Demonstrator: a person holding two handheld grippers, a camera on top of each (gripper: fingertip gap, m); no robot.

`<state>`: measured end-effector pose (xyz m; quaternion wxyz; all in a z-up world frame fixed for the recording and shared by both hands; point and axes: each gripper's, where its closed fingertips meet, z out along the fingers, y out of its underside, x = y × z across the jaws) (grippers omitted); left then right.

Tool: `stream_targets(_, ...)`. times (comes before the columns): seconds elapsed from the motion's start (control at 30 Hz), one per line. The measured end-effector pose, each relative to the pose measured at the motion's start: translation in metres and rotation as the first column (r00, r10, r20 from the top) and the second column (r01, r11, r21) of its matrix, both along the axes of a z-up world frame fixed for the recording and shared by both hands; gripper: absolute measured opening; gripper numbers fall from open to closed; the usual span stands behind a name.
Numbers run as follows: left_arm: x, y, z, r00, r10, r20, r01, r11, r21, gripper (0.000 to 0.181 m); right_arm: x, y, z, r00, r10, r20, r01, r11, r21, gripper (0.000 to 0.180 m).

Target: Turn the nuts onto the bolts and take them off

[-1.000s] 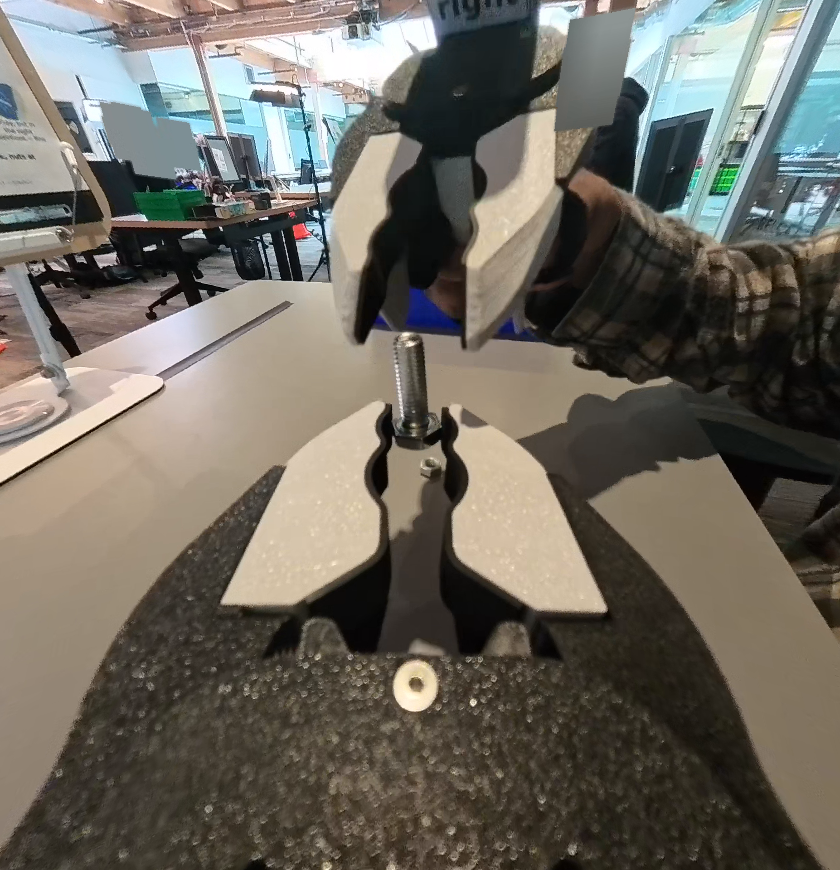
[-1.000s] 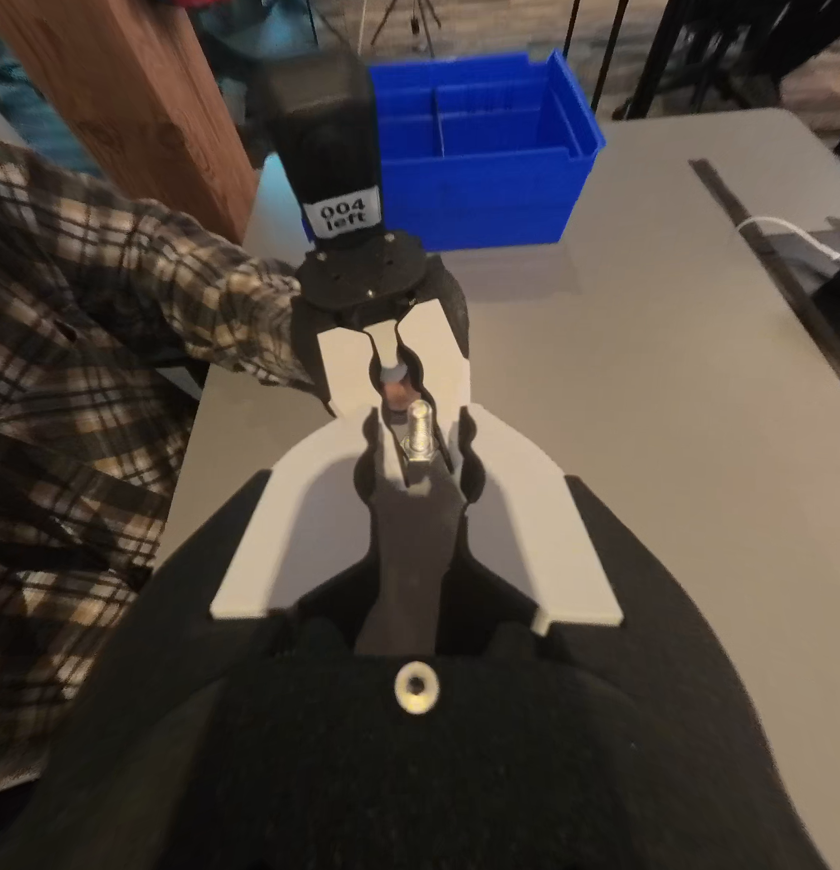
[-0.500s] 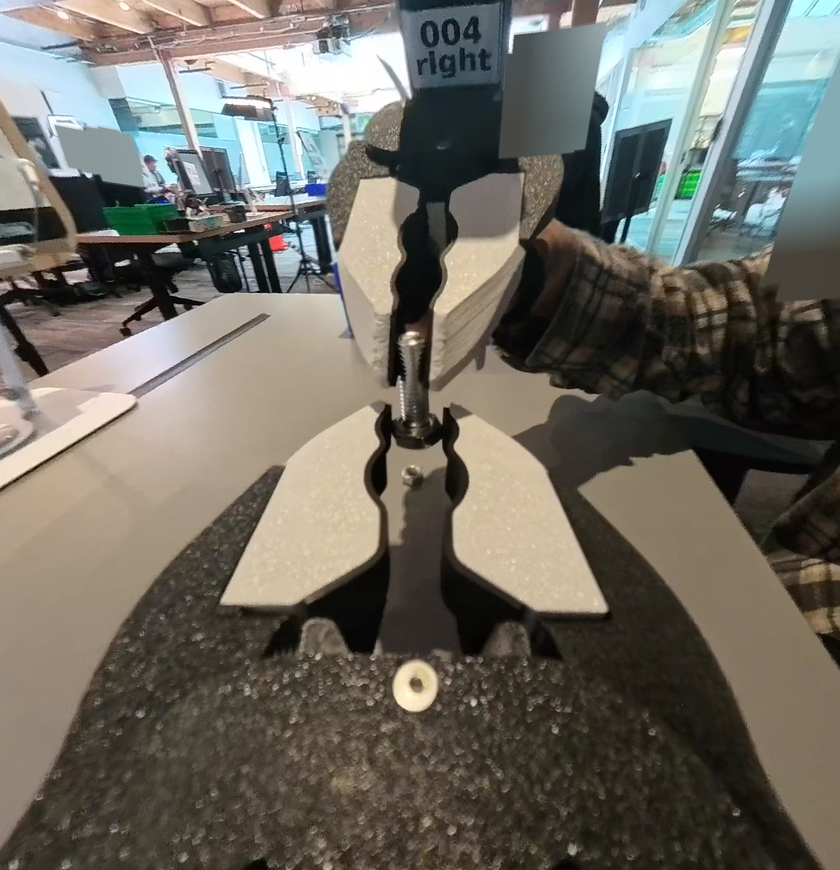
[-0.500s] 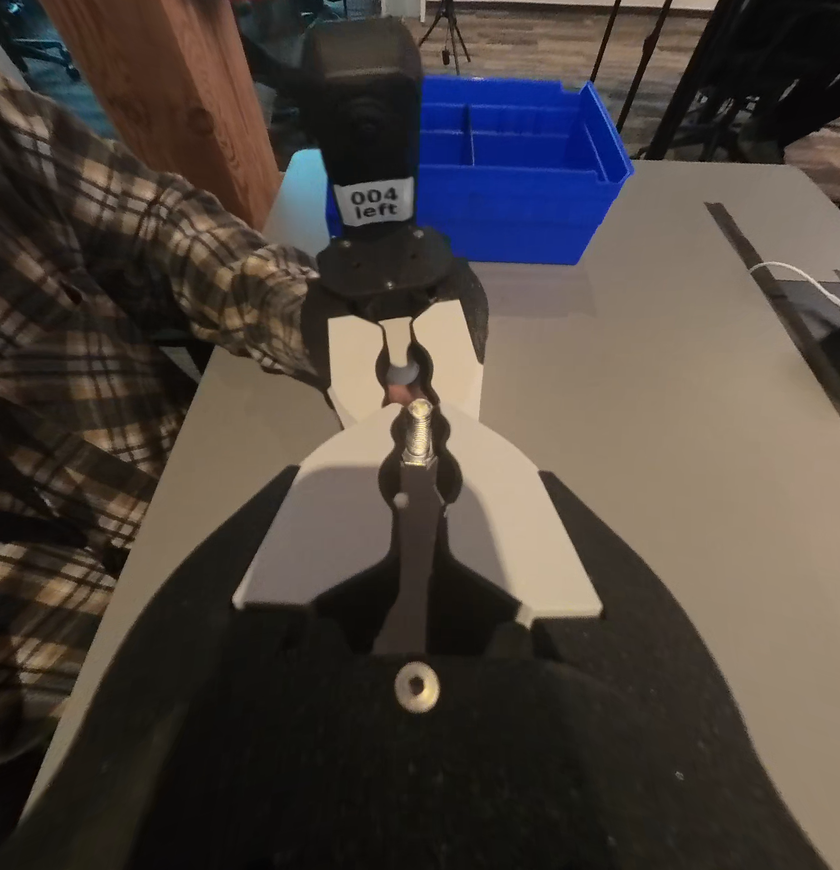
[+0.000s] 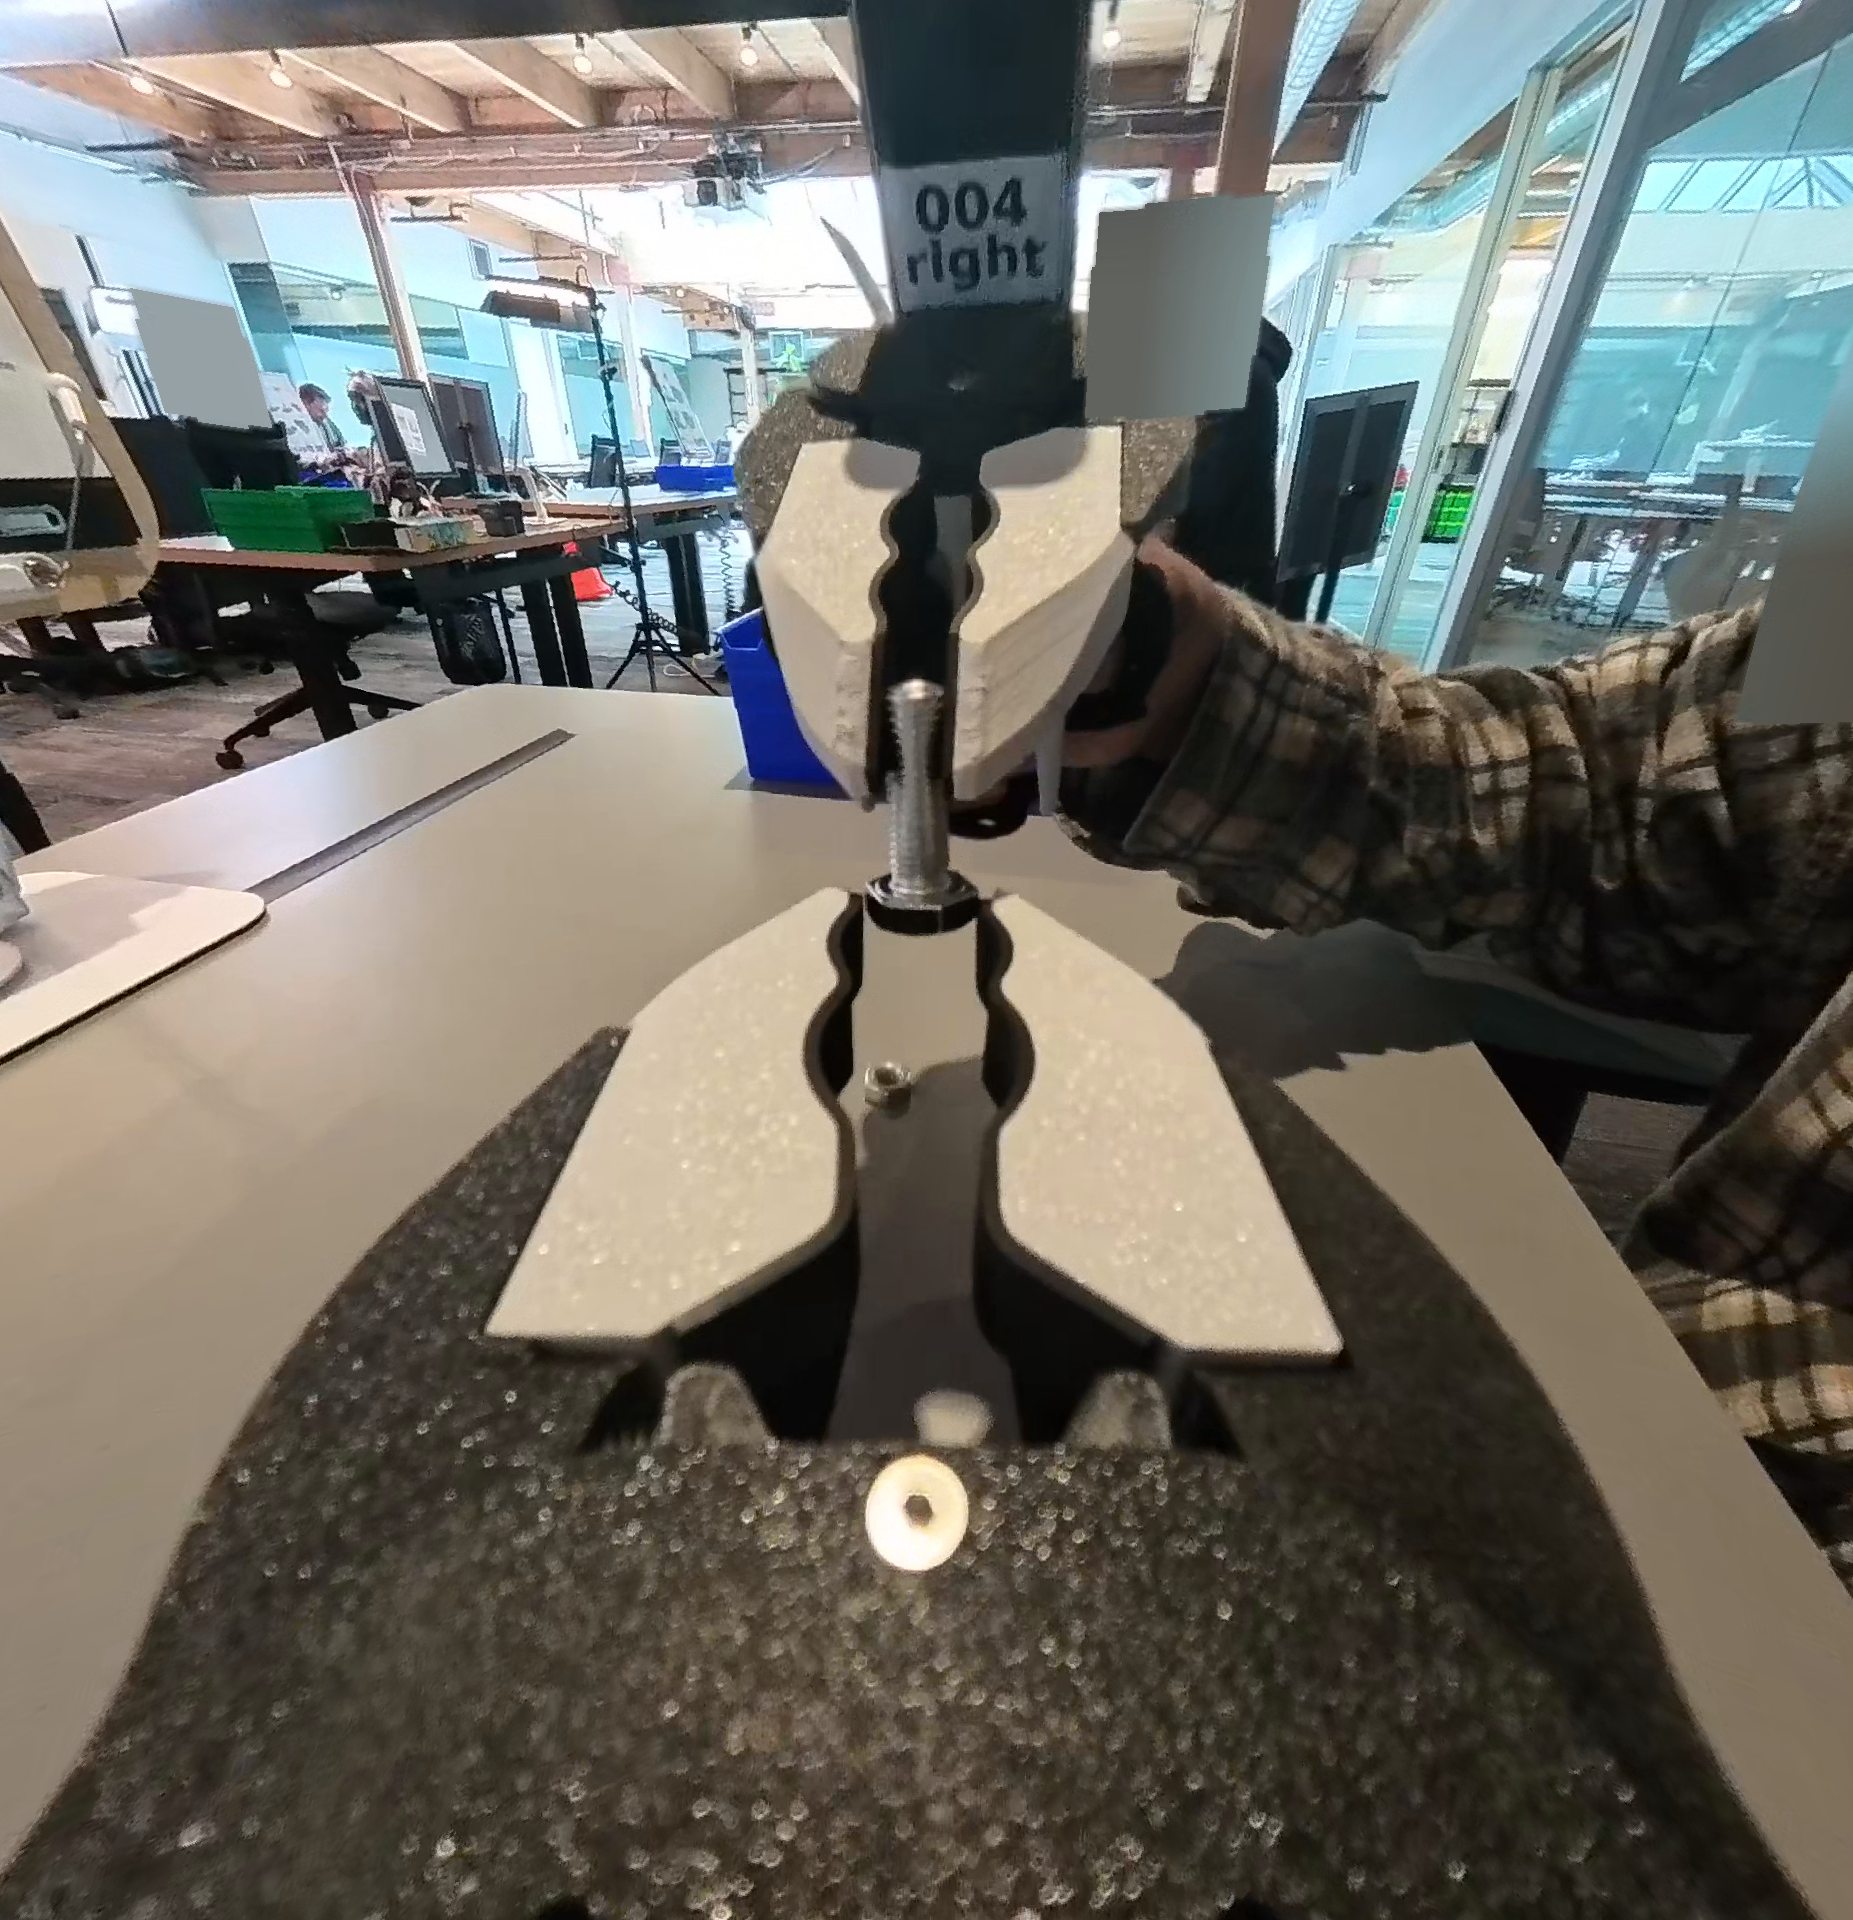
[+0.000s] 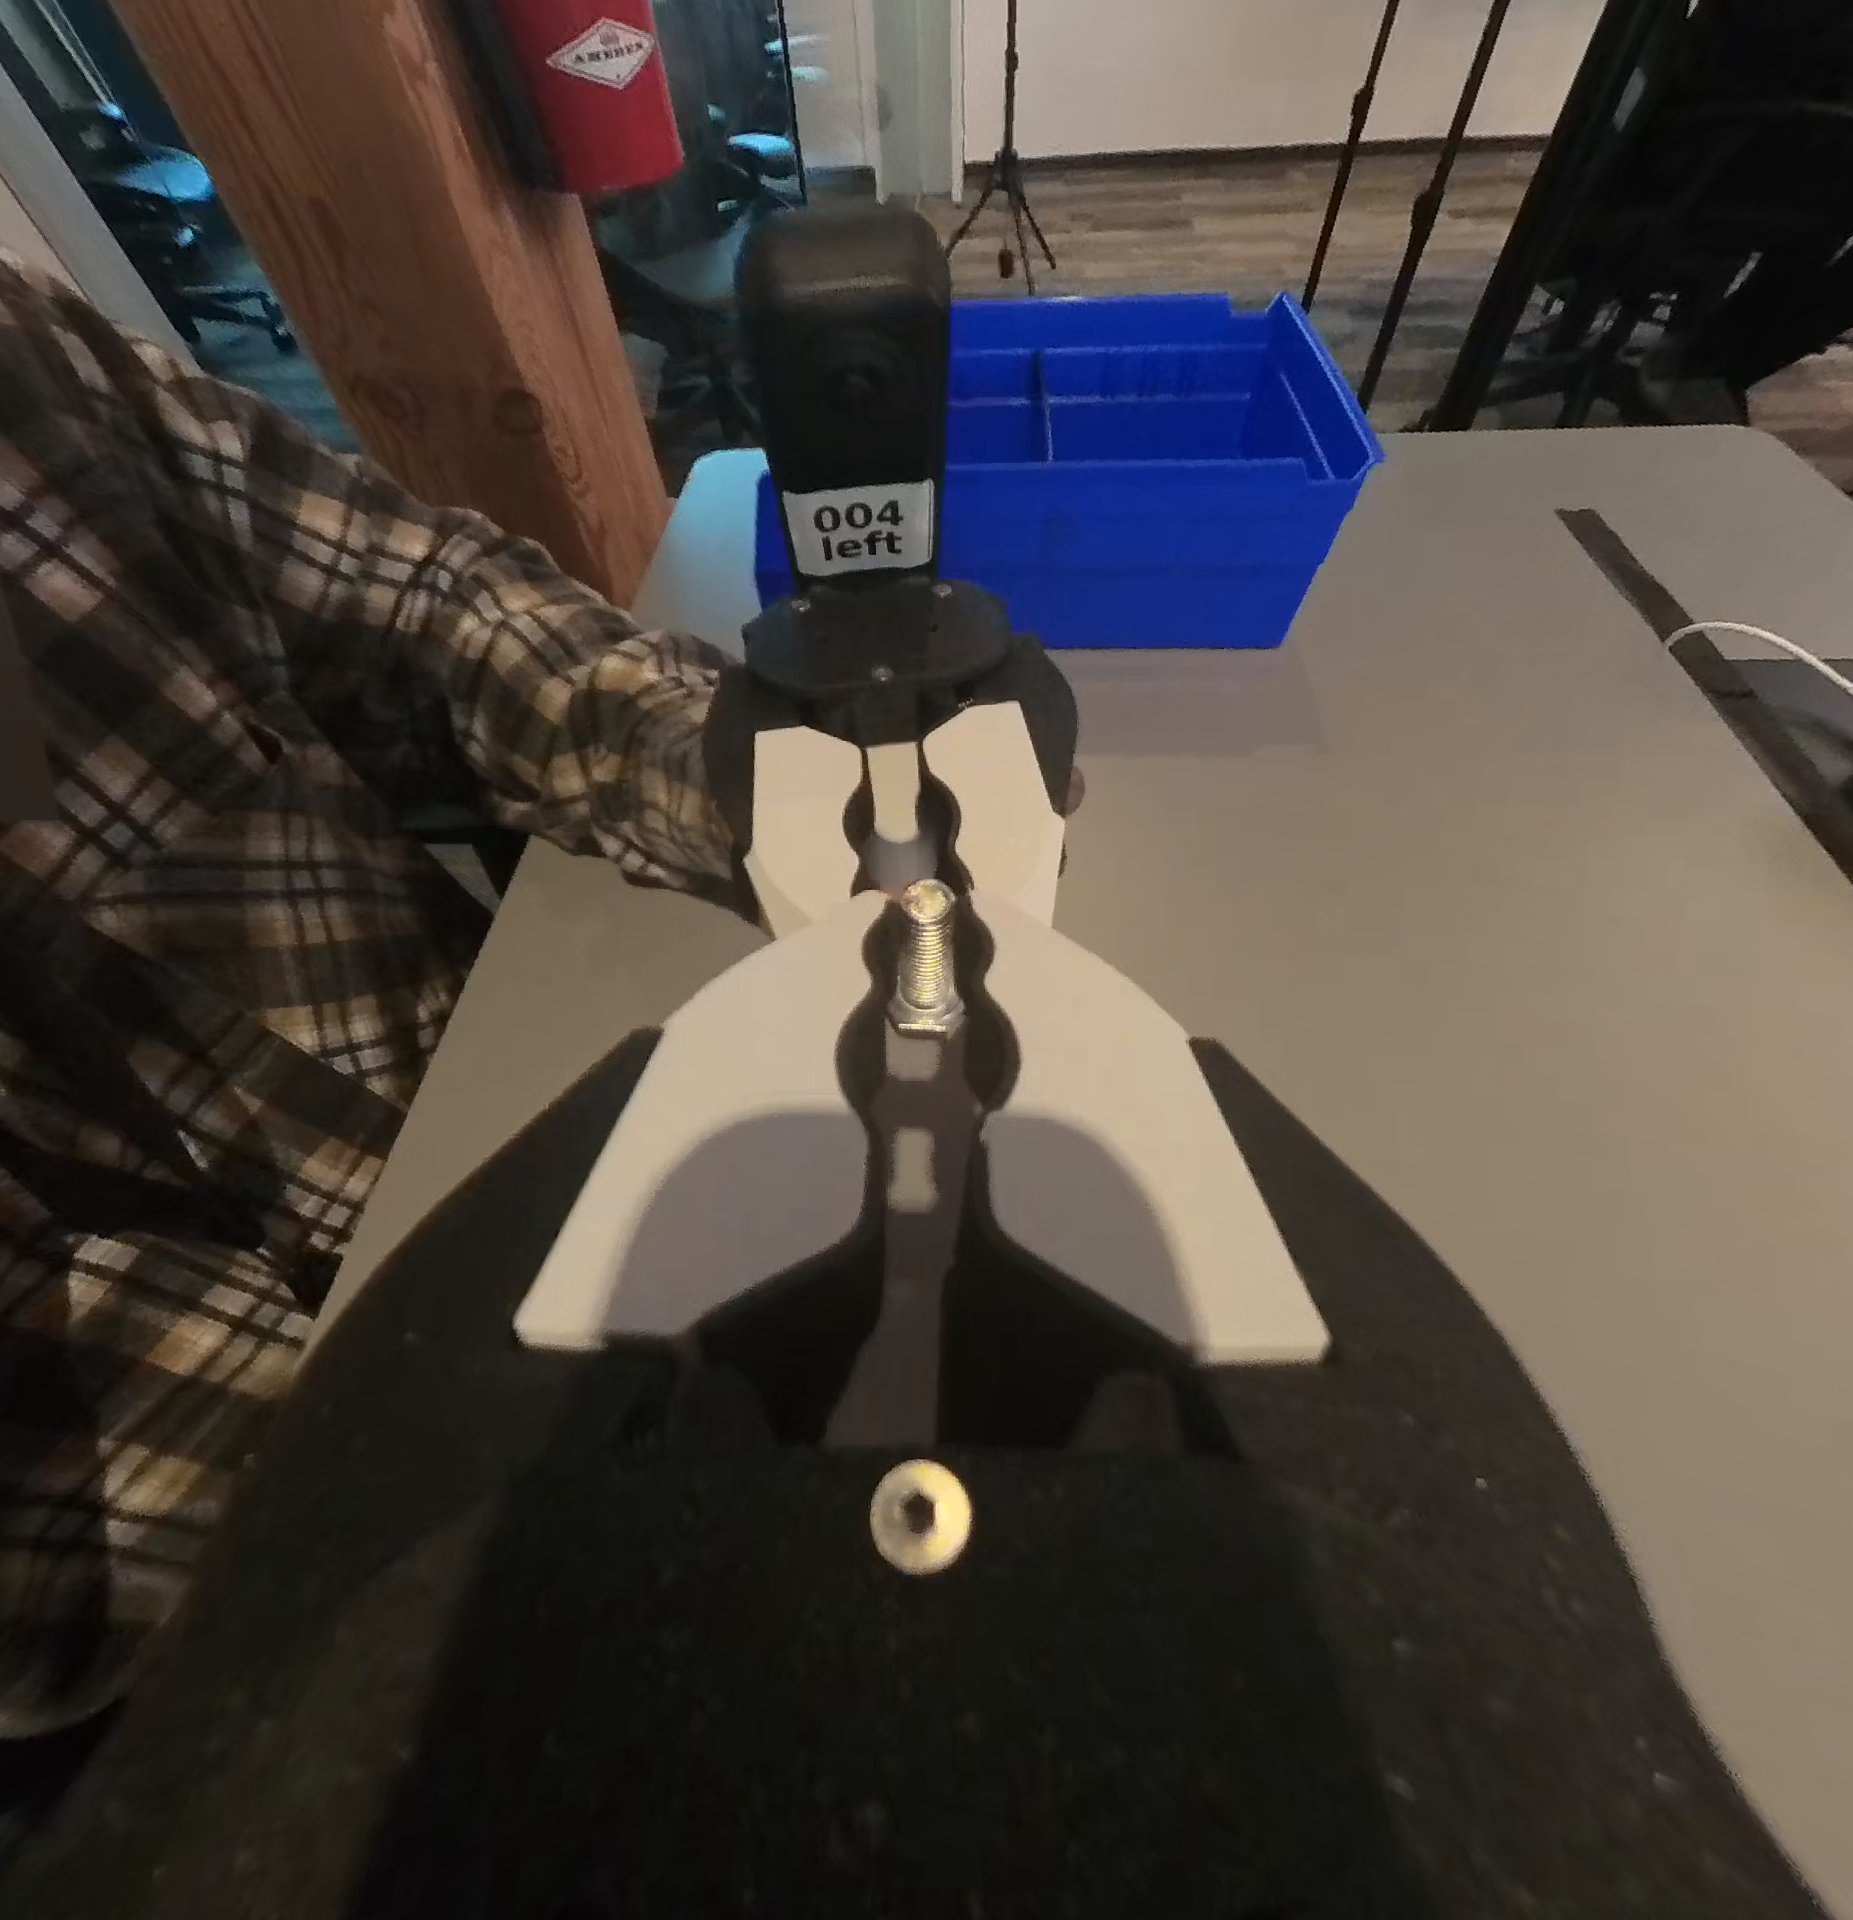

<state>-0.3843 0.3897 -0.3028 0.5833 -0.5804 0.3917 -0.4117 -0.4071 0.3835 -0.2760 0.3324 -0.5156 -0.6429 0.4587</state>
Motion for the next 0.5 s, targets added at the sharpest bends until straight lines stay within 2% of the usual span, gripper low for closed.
stream_targets(0.3,-0.0031,-0.0003,0.0066,0.999,0.006,0.049,-0.006,1.0,0.005,0.019,-0.0017,0.0008,0.0054,0.994,-0.039,-0.106,0.033,0.998,-0.057,0.009)
stream_targets(0.5,-0.005,0.0023,0.0074,0.998,0.054,0.03,-0.055,0.998,0.042,0.019,-0.0025,0.0034,0.0048,0.987,-0.088,-0.134,0.076,0.993,-0.088,0.009)
